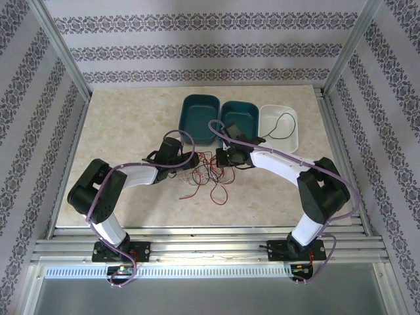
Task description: Untangle the cables
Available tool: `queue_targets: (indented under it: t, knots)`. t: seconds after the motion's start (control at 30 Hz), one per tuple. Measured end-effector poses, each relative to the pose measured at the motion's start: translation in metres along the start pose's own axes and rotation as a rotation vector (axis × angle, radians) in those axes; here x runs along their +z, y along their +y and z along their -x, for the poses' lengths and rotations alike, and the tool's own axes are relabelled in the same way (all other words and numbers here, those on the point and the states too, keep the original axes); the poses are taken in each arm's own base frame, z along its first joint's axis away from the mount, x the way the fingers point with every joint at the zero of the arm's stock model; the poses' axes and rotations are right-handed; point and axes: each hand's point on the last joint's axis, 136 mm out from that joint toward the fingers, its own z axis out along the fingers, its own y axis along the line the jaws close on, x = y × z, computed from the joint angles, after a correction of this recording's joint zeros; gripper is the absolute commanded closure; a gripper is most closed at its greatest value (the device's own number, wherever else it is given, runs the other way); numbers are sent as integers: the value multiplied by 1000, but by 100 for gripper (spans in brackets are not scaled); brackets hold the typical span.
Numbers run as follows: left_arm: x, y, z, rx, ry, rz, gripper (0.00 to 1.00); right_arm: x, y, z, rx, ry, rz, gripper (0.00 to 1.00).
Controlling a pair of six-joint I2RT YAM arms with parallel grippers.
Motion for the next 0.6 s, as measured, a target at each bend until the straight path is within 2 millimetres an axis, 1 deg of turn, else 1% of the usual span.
queue_targets:
  t: [0.1,0.23,0.47,0.6]
  knots:
    - [0,-1,1,1,-2,-2,59,-22,13,6,-45,-54,23,99]
    - [1,0,0,0,0,1,69,-48,27,14,-83,-118,54,100]
    - [2,1,0,-1,1,2,81,-85,33,24,-113,-199,64,100]
    - [2,1,0,-1,-1,4,89,-112,35,31,-125,-259,77,100]
